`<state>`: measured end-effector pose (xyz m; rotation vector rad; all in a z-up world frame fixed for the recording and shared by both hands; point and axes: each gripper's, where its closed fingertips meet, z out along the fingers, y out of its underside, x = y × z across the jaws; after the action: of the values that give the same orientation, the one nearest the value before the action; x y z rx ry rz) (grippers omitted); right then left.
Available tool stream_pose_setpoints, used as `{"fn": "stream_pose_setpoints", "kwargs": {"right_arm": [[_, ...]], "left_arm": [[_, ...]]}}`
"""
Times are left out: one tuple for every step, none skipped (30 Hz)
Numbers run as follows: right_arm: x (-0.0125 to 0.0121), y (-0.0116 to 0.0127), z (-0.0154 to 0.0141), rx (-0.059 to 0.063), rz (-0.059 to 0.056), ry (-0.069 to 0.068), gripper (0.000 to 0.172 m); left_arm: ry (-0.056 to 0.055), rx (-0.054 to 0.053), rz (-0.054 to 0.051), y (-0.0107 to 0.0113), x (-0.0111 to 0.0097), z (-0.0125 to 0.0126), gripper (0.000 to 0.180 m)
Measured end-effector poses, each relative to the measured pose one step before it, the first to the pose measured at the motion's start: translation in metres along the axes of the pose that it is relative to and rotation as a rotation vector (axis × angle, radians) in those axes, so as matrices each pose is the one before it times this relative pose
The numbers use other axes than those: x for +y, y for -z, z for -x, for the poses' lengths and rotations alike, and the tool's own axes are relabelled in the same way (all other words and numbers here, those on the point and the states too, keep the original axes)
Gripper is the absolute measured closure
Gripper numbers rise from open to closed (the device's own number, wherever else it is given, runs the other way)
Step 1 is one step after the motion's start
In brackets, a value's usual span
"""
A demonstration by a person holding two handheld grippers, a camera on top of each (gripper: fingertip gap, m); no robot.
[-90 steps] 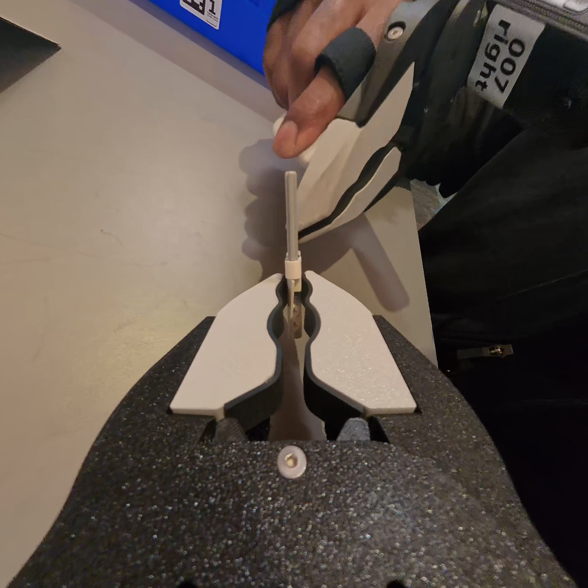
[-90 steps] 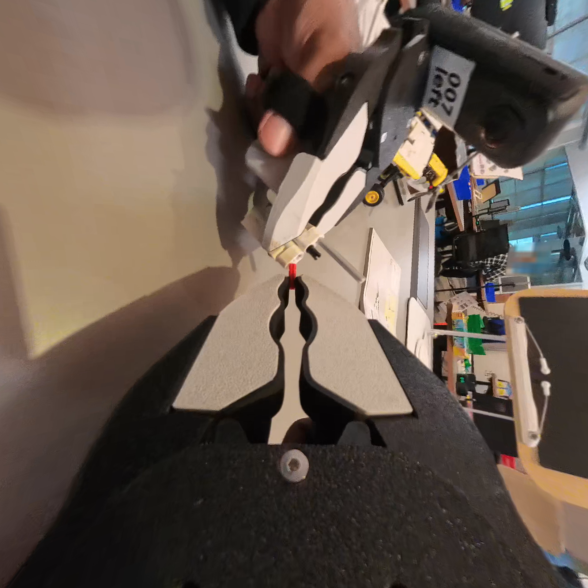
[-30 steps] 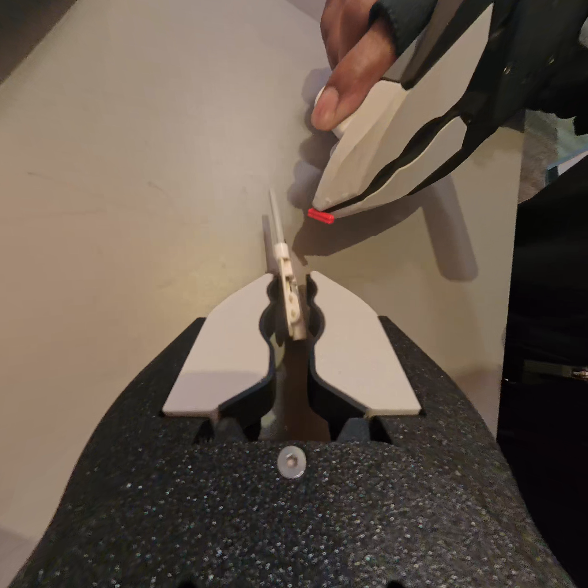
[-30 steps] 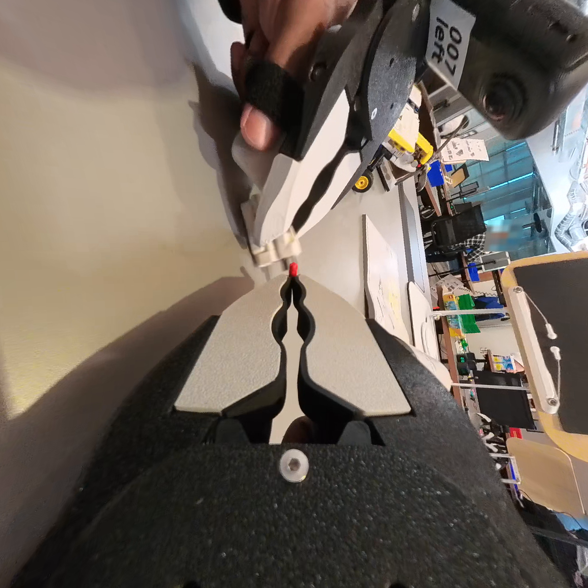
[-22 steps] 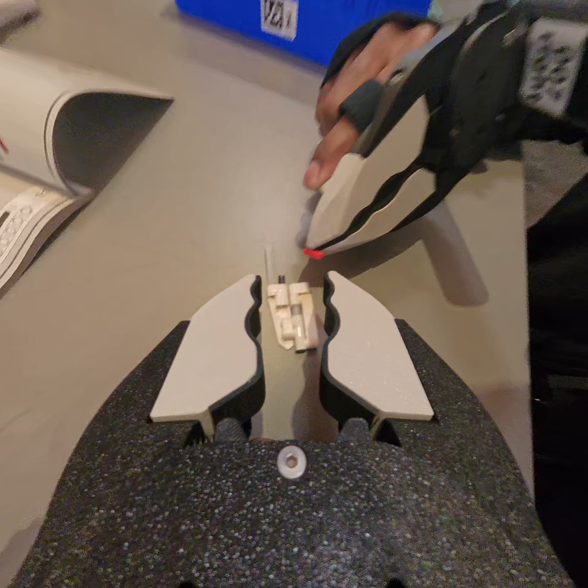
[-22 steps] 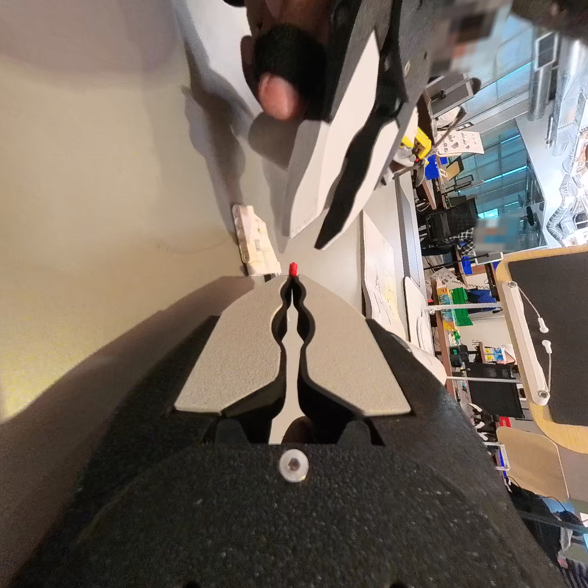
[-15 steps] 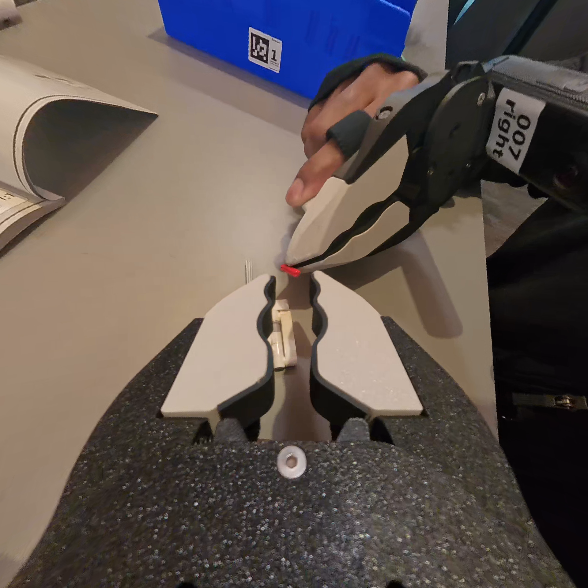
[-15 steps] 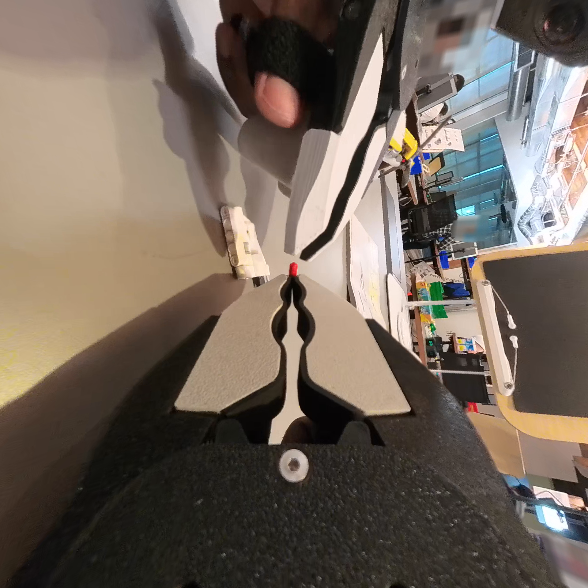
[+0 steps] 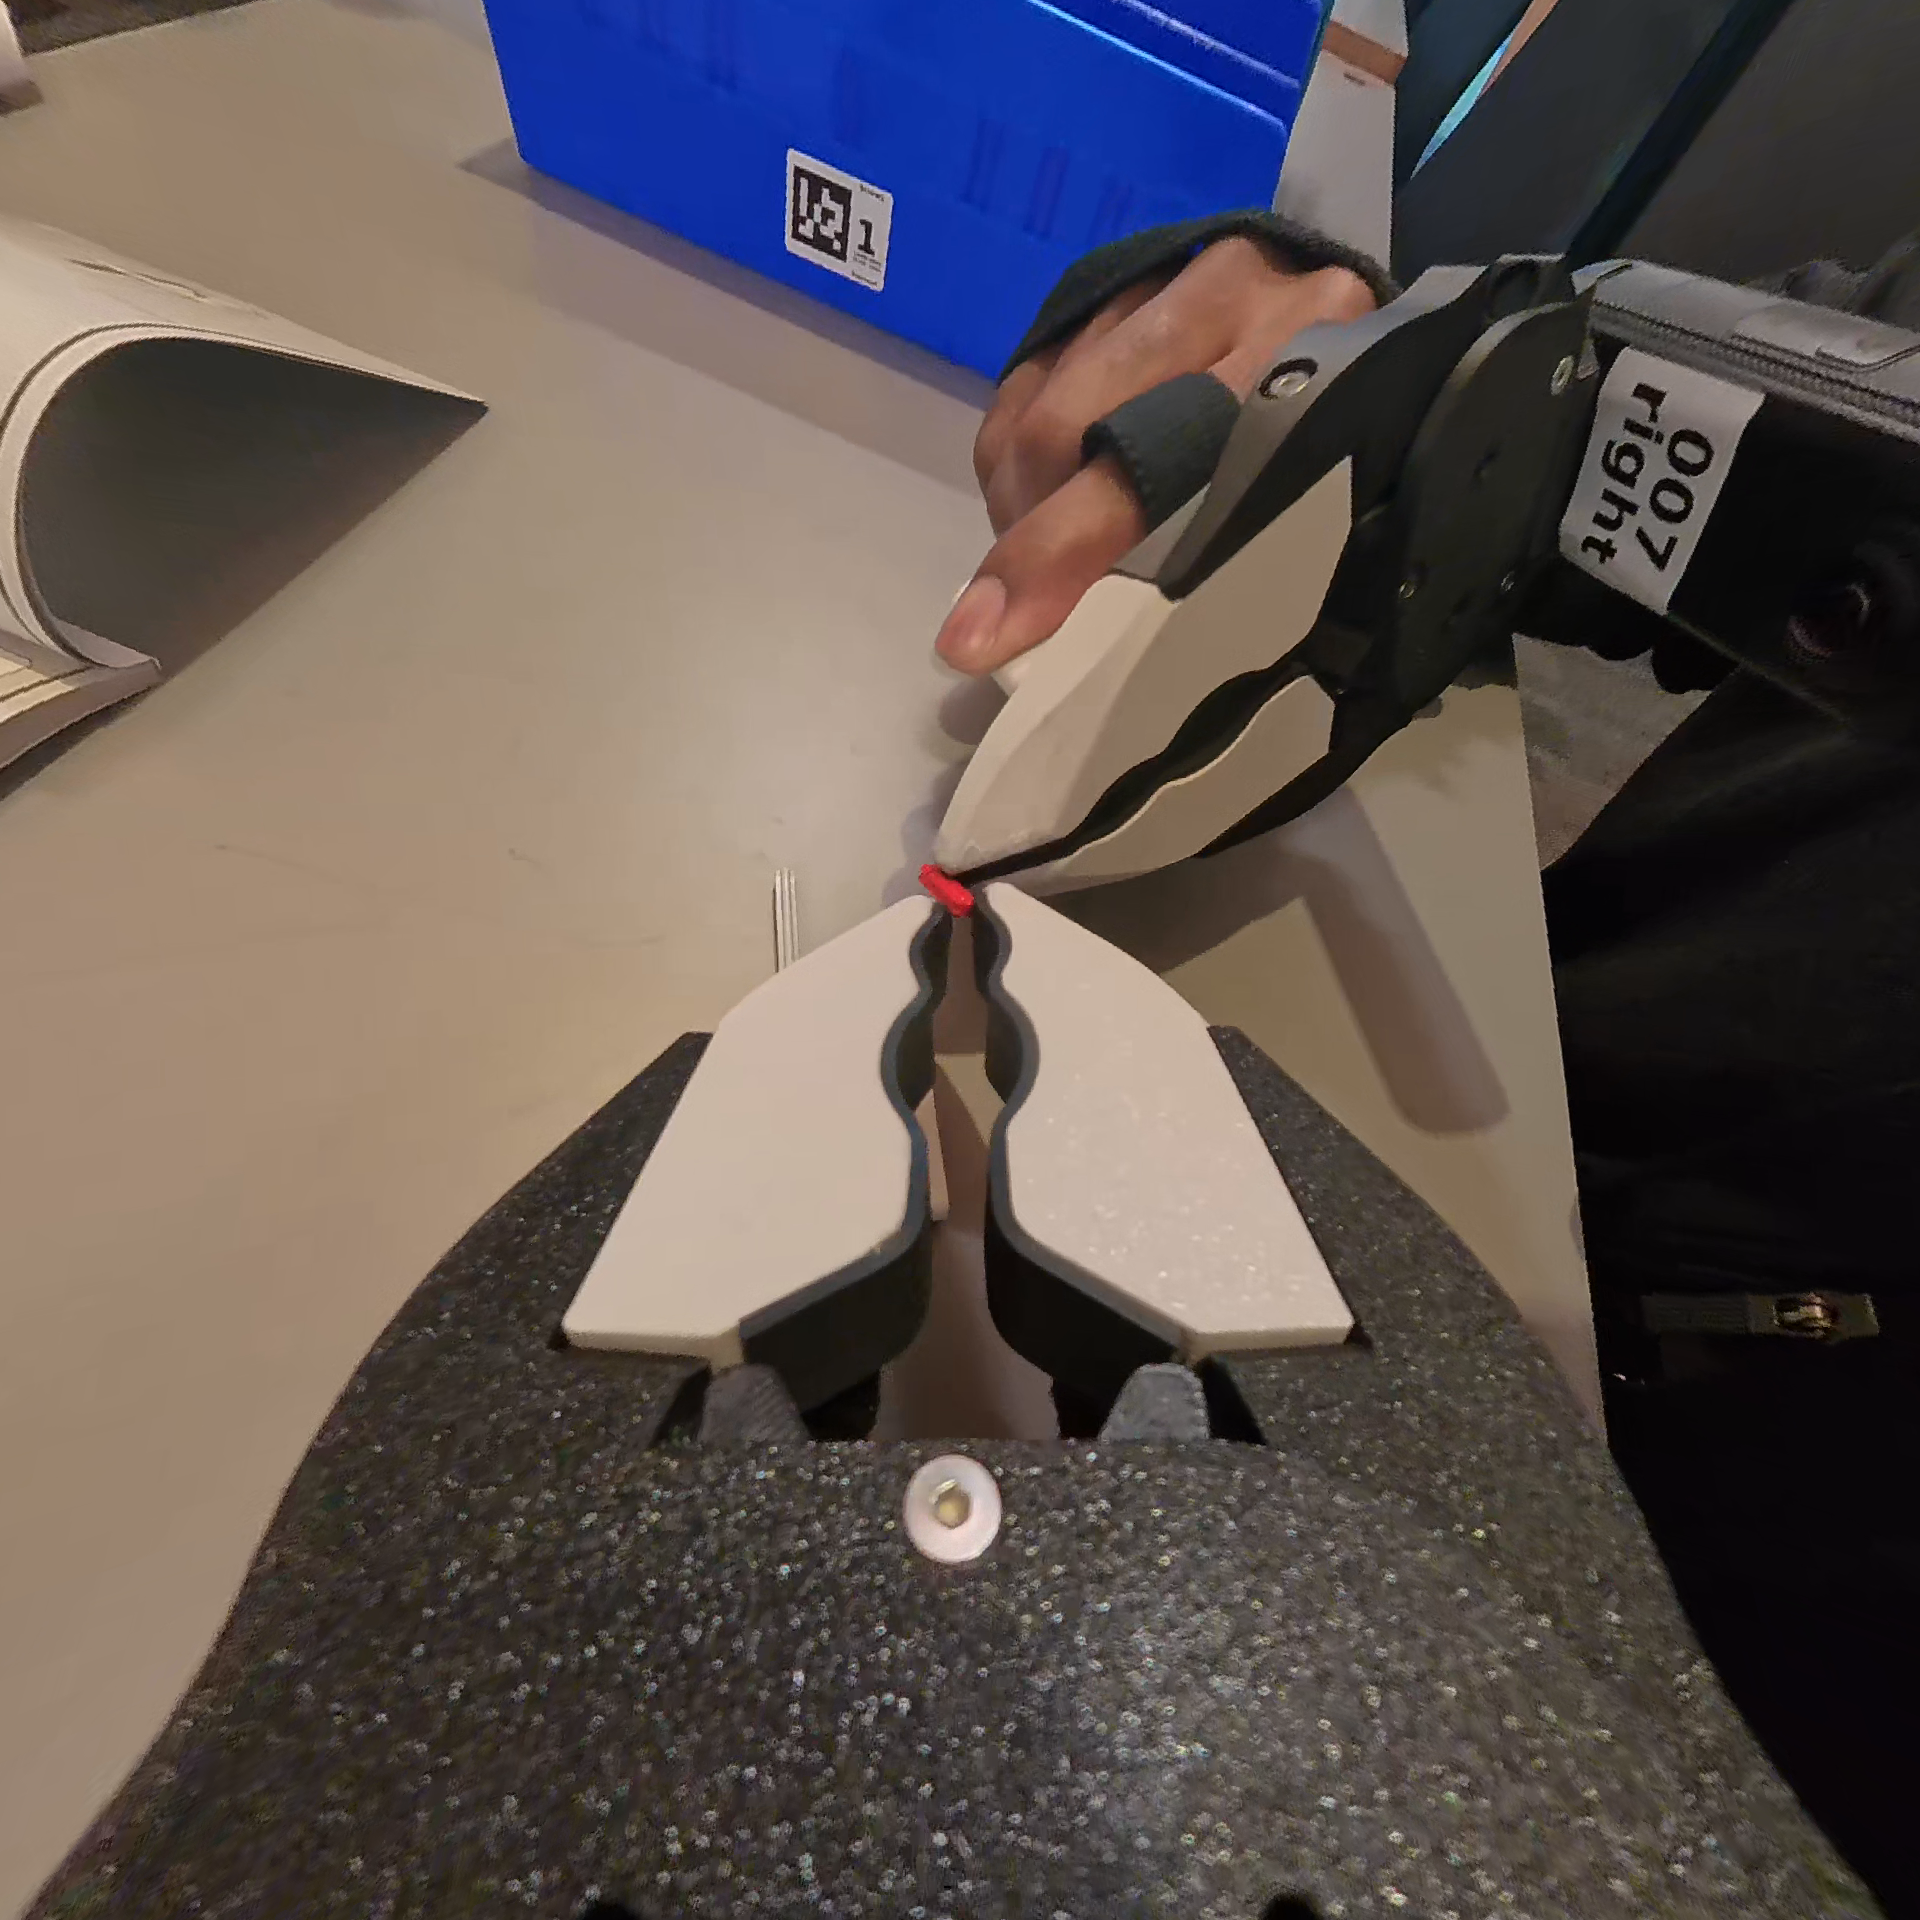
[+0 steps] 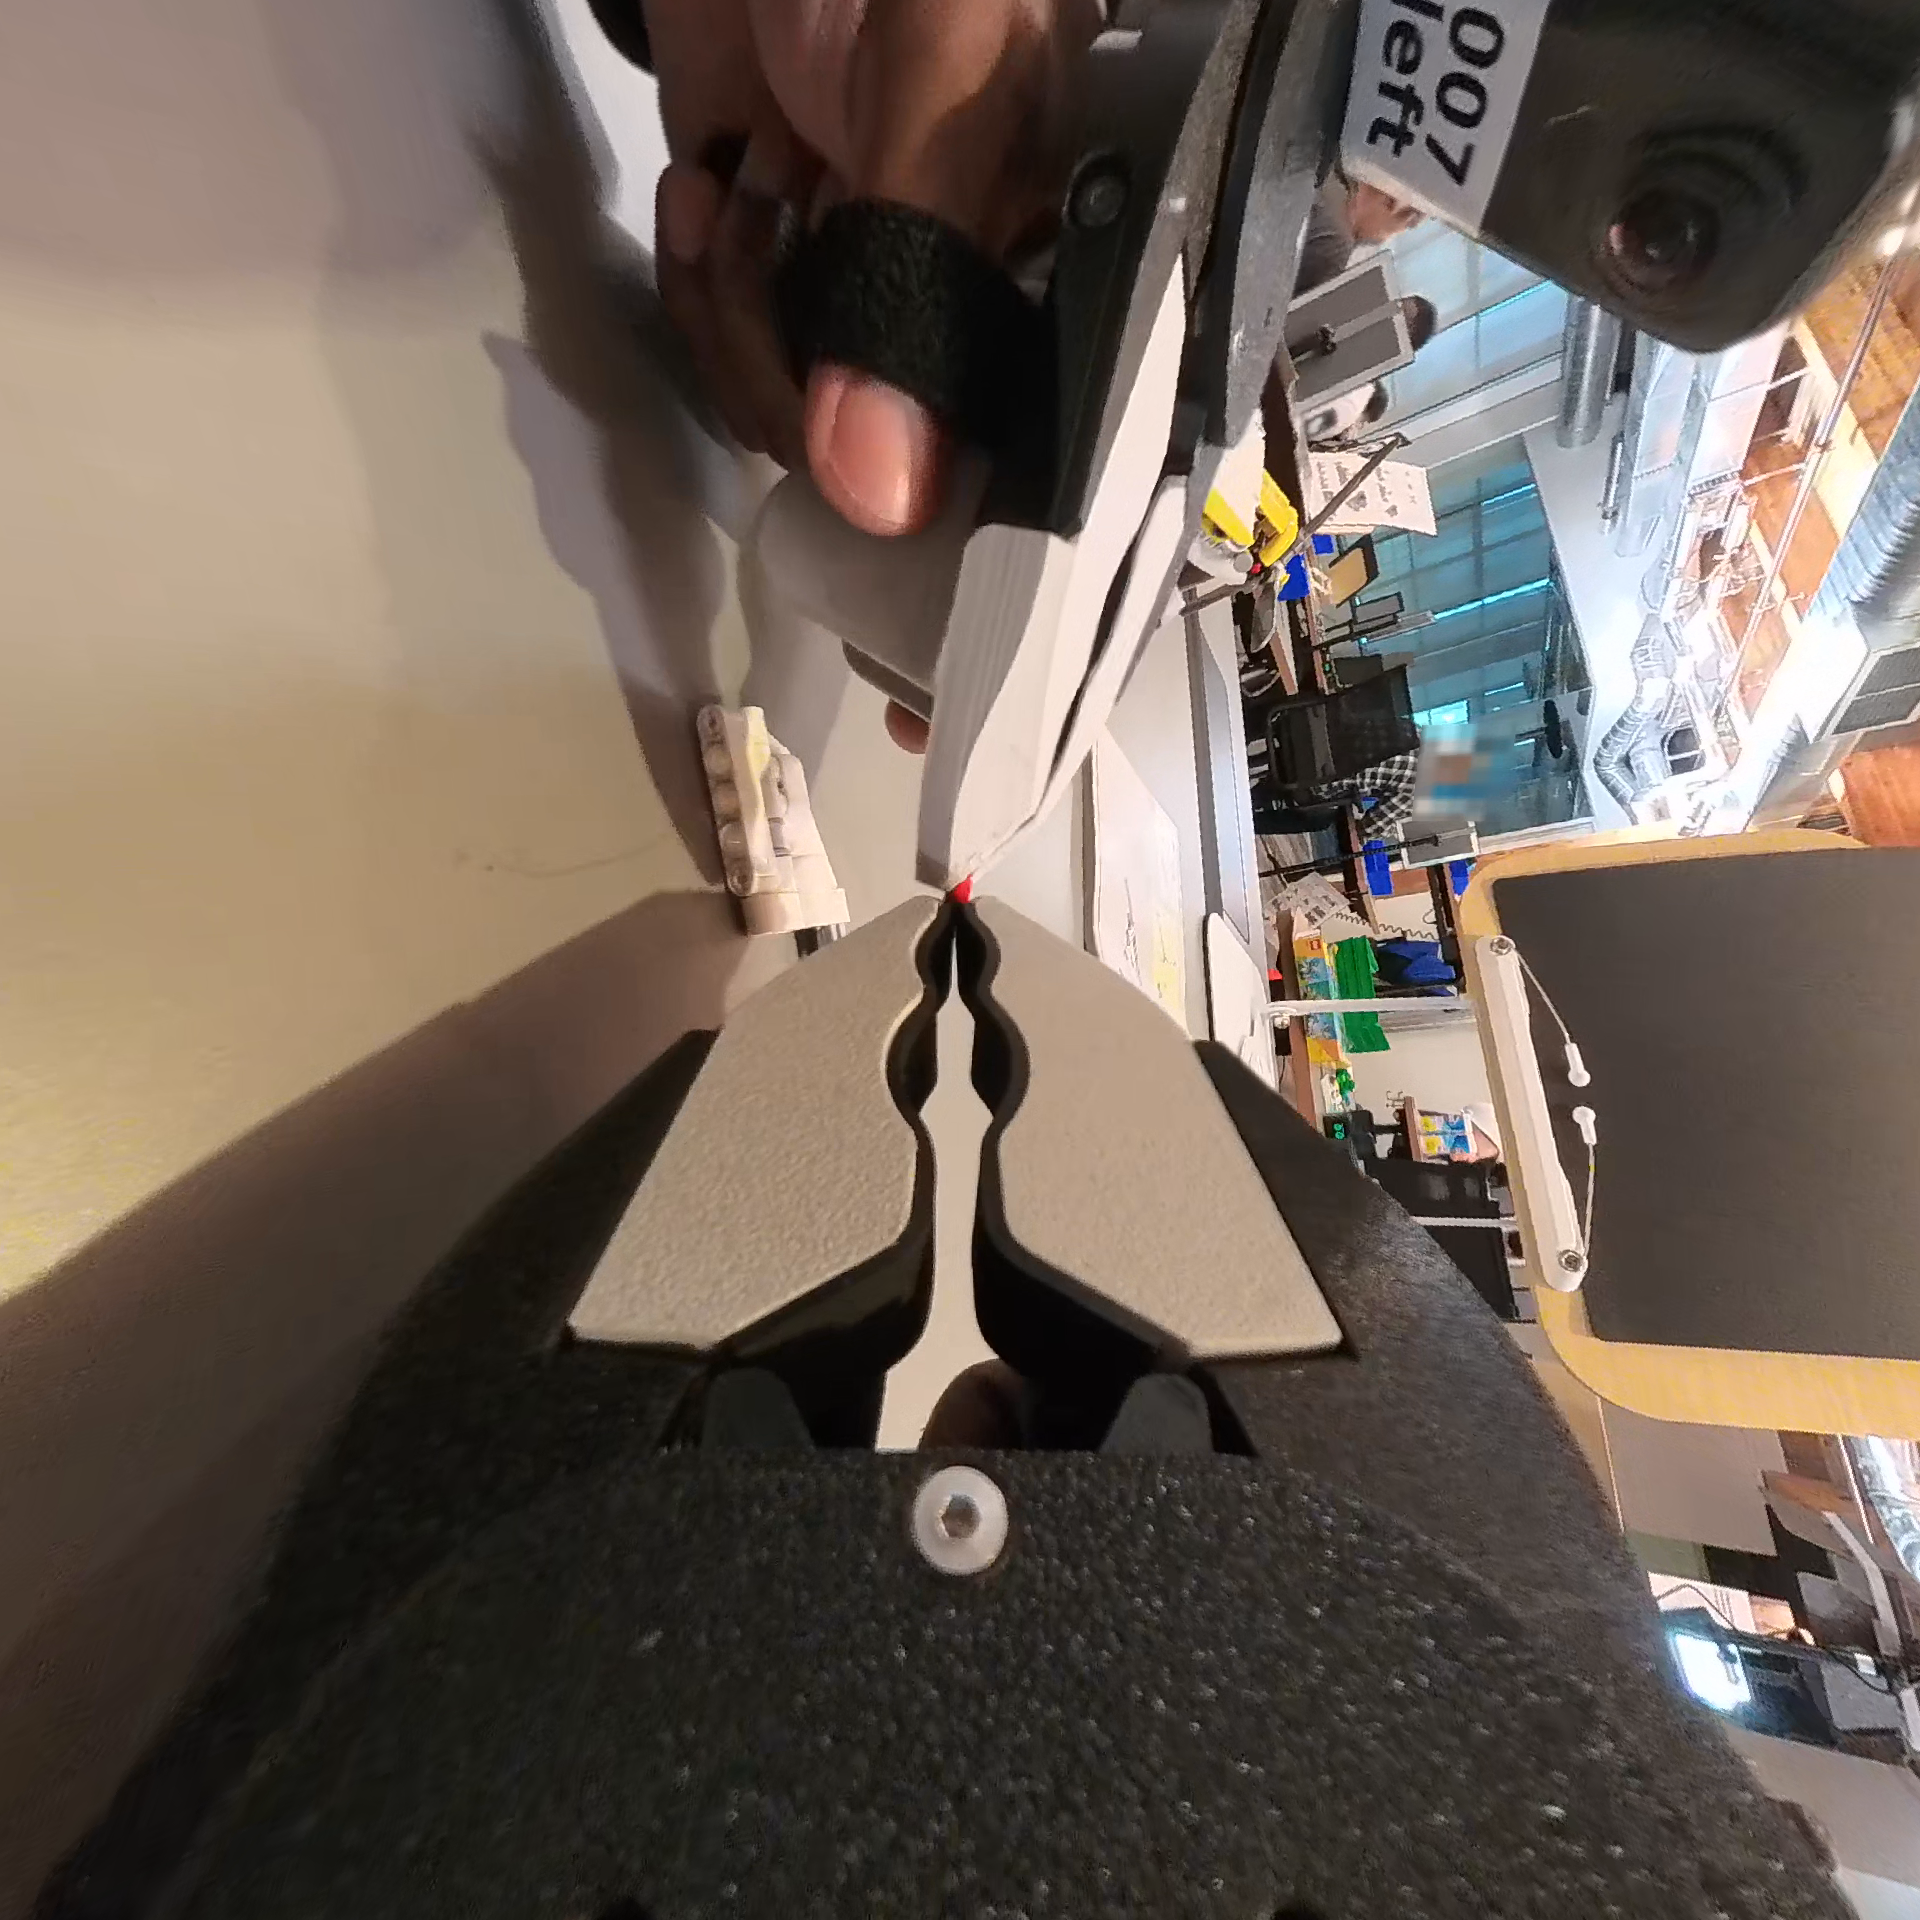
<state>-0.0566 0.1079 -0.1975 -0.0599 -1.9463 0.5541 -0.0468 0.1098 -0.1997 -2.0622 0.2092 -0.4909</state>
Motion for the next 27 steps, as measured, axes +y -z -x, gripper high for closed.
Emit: {"fn": "stream_pose_setpoints", "kwargs": {"right_arm": [[-0.00007,0.00030,-0.00096,0.0050,-0.0055,-0.0045,0.172],[-0.00048,0.00050,-0.00171,0.0075,-0.0098,-0.0118,0.172],[-0.00085,0.00077,-0.00180,0.0058,-0.0144,-0.0200,0.172],[-0.00062,0.00104,-0.00223,0.0050,-0.0159,-0.0265,0.172],[-0.00080,0.00133,-0.00202,0.0015,-0.0200,-0.0302,0.172],[-0.00093,0.00167,-0.00181,-0.0023,-0.0248,-0.0334,0.172],[-0.00166,0.00192,-0.00028,-0.0132,-0.0307,-0.0365,0.171],[-0.00270,0.00214,0.00038,-0.0186,-0.0383,-0.0403,0.169],[-0.00293,0.00210,0.00000,-0.0158,-0.0409,-0.0446,0.167],[-0.00255,0.00193,-0.00094,-0.0112,-0.0370,-0.0466,0.165],[-0.00222,0.00142,-0.00109,-0.0113,-0.0320,-0.0445,0.161],[-0.00234,0.00131,-0.00176,-0.0056,-0.0291,-0.0388,0.158],[-0.00263,0.00128,-0.00163,-0.0041,-0.0291,-0.0323,0.157],[-0.00369,0.00107,0.00011,-0.0144,-0.0315,-0.0293,0.155],[-0.00430,0.00072,0.00119,-0.0181,-0.0312,-0.0276,0.154],[-0.00433,0.00028,0.00107,-0.0144,-0.0288,-0.0248,0.154],[-0.00378,-0.00027,0.00119,-0.0128,-0.0240,-0.0211,0.154],[-0.00349,-0.00054,0.00139,-0.0121,-0.0213,-0.0179,0.154],[-0.00354,-0.00059,0.00139,-0.0108,-0.0207,-0.0149,0.154],[-0.00331,-0.00068,0.00130,-0.0094,-0.0186,-0.0128,0.154],[-0.00302,-0.00057,0.00077,-0.0053,-0.0164,-0.0104,0.154],[-0.00265,-0.00055,0.00044,-0.0024,-0.0137,-0.0086,0.154],[-0.00231,-0.00041,0.00045,-0.0024,-0.0112,-0.0060,0.155],[-0.00178,-0.00030,0.00014,-0.0002,-0.0083,-0.0036,0.155],[-0.00134,-0.00021,0.00044,-0.0012,-0.0056,-0.0023,0.156],[-0.00167,-0.00016,0.00015,-0.0003,-0.0081,-0.0027,0.157],[-0.00172,-0.00009,0.00015,-0.0007,-0.0085,-0.0052,0.158]], "left_arm": [[0.0092,0.0084,-0.0099,0.00065,-0.00063,0.00031,0.177],[0.0130,0.0143,-0.0147,0.00090,-0.00127,-0.00031,0.177],[0.0143,0.0139,-0.0150,0.00109,-0.00149,-0.00013,0.177],[0.0104,0.0104,-0.0130,0.00104,-0.00094,0.00027,0.177],[0.0071,0.0143,-0.0142,0.00114,-0.00126,-0.00044,0.177],[0.0077,0.0209,-0.0166,0.00122,-0.00162,-0.00148,0.178],[0.0101,0.0226,-0.0163,0.00106,-0.00177,-0.00181,0.178],[0.0114,0.0250,-0.0124,0.00093,-0.00154,-0.00214,0.178],[0.0108,0.0324,-0.0147,0.00083,-0.00195,-0.00324,0.178],[0.0127,0.0329,-0.0141,0.00082,-0.00189,-0.00340,0.178],[0.0099,0.0374,-0.0152,0.00073,-0.00196,-0.00414,0.178],[0.0088,0.0376,-0.0163,0.00092,-0.00217,-0.00446,0.178],[0.0075,0.0299,-0.0155,0.00066,-0.00196,-0.00339,0.178],[0.0069,0.0295,-0.0146,0.00060,-0.00180,-0.00332,0.178],[0.0079,0.0334,-0.0140,0.00055,-0.00178,-0.00397,0.178],[0.0094,0.0360,-0.0159,0.00030,-0.00189,-0.00438,0.177],[0.0118,0.0295,-0.0119,-0.00001,-0.00133,-0.00338,0.177],[0.0092,0.0223,-0.0115,-0.00025,-0.00115,-0.00253,0.177],[0.0050,0.0225,-0.0091,-0.00040,-0.00103,-0.00278,0.177],[0.0010,0.0227,-0.0113,-0.00035,-0.00132,-0.00328,0.177],[0.0032,0.0213,-0.0073,-0.00062,-0.00070,-0.00283,0.177],[0.0055,0.0187,-0.0041,-0.00067,-0.00020,-0.00241,0.177],[0.0054,0.0170,-0.0050,-0.00051,-0.00034,-0.00213,0.177],[0.0026,0.0142,-0.0038,-0.00046,-0.00021,-0.00191,0.177],[-0.0005,0.0107,-0.0025,-0.00047,-0.00009,-0.00151,0.177],[-0.0008,0.0073,-0.0004,-0.00039,0.00015,-0.00098,0.177],[-0.0006,0.0070,-0.0004,-0.00053,0.00015,-0.00093,0.177]]}}
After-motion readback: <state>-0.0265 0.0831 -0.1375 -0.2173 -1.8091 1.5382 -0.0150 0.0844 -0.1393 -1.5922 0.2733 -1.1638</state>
